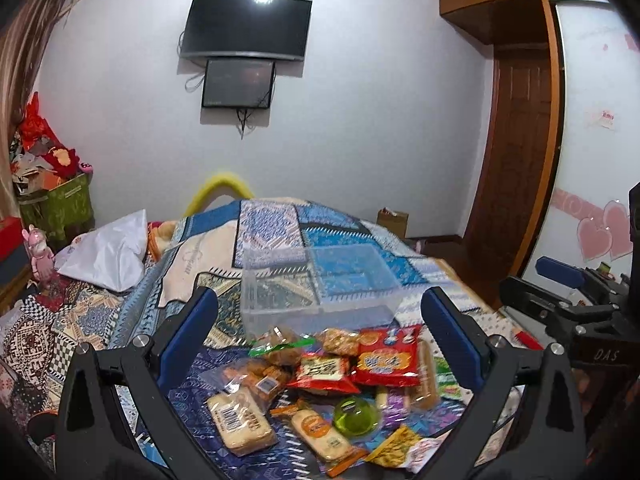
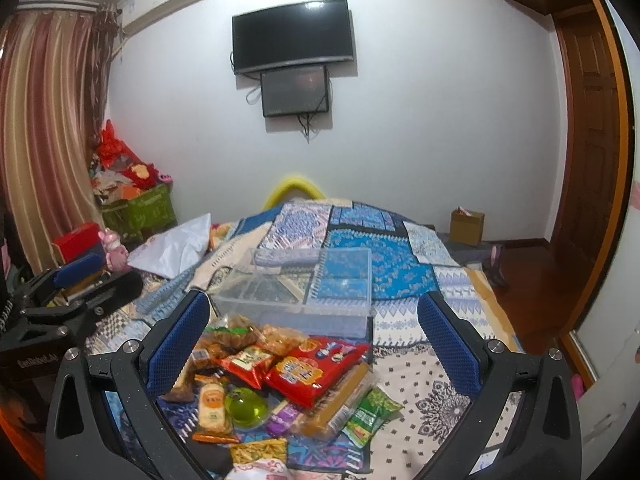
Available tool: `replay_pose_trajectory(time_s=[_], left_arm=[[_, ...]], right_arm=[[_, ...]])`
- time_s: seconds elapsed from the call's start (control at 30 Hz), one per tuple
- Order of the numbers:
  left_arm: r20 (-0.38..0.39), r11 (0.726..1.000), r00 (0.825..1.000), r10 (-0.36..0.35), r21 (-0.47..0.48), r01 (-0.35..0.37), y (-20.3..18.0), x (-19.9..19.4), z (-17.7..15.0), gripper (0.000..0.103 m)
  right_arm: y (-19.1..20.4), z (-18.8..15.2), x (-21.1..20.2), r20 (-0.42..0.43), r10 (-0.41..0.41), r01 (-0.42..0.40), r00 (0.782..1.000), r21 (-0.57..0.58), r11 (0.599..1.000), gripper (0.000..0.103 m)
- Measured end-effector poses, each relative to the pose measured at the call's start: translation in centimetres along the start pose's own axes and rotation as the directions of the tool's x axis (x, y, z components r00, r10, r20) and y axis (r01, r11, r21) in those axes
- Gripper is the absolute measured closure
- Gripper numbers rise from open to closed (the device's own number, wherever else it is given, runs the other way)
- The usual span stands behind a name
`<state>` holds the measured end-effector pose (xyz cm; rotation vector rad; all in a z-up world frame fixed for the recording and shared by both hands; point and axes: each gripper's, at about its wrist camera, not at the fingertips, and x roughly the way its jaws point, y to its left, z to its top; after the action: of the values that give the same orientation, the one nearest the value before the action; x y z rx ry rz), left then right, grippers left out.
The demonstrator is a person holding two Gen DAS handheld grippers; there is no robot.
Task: Organize snacks
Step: 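Reach the left tool to the wrapped bread cake while the right tool reaches the red chip bag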
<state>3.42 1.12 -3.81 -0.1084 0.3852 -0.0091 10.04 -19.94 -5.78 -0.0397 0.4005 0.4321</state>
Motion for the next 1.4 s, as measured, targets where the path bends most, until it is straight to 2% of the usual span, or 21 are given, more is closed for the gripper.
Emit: replay_pose_trajectory(time_s=[0.17, 0.27, 0.33, 0.43, 0.53, 0.6, 0.8, 0.9, 0.97, 1.13, 1.4], left_arm=[[-0.058, 0.998, 0.997, 0.055, 0.014, -0.054, 1.7, 2.0, -1.7, 0.0], [-0.108, 0.997, 0.991, 0.077, 0.018, -0.076, 2.9, 3.4, -2.8, 0.011], [-0.152, 0.997, 0.985, 0.081, 0.014, -0.08, 3.6, 4.3, -3.5, 0.013], [-0.222, 0.994, 0.97, 0.098, -0.021, -0.105, 5.1, 5.7, -4.8, 0.021], [-0.28, 0.992, 0.956, 0.09, -0.061, -0.111, 6.6, 7.0, -6.2, 0.023], [-0.323, 0.989, 0.941, 0.096, -0.077, -0.127, 7.4, 7.9, -7.3, 0.03], [-0.425, 0.985, 0.9, 0.095, -0.094, -0.148, 8.6, 9.9, -9.8, 0.035], [-0.452, 0.984, 0.89, 0.066, -0.117, -0.132, 8.7, 10.3, -10.5, 0.035], [-0.458, 0.985, 0.887, 0.055, -0.12, -0.123, 8.8, 10.5, -10.7, 0.035], [-0.474, 0.99, 0.88, 0.032, -0.108, -0.094, 8.2, 11.3, -11.2, 0.035], [-0.474, 0.992, 0.88, 0.036, -0.088, -0.088, 8.1, 11.9, -11.1, 0.034]], right_arm=[[-1.0, -1.4, 2.2, -0.091, -0.006, 0.007, 0.996, 0.003, 1.0, 0.0], [-1.5, -2.3, 3.5, -0.145, -0.005, 0.005, 0.989, 0.004, 1.0, 0.0], [-1.8, -3.0, 4.2, -0.177, 0.01, -0.008, 0.984, 0.008, 1.0, 0.0], [-2.2, -3.9, 5.2, -0.229, 0.026, -0.024, 0.973, 0.014, 1.0, 0.001], [-2.7, -4.7, 6.4, -0.28, 0.034, -0.028, 0.959, 0.023, 0.999, 0.01], [-3.1, -5.2, 7.2, -0.31, 0.039, -0.03, 0.95, 0.036, 0.999, 0.015], [-3.9, -6.0, 9.4, -0.359, 0.06, -0.036, 0.932, 0.072, 0.997, 0.03], [-4.1, -6.2, 10.4, -0.376, 0.078, -0.049, 0.923, 0.089, 0.995, 0.034], [-4.0, -6.3, 11.1, -0.39, 0.091, -0.058, 0.916, 0.097, 0.994, 0.042], [-4.0, -6.7, 12.5, -0.42, 0.134, -0.091, 0.898, 0.122, 0.988, 0.051], [-2.8, -6.0, 13.9, -0.428, 0.162, -0.13, 0.889, 0.102, 0.986, 0.051]])
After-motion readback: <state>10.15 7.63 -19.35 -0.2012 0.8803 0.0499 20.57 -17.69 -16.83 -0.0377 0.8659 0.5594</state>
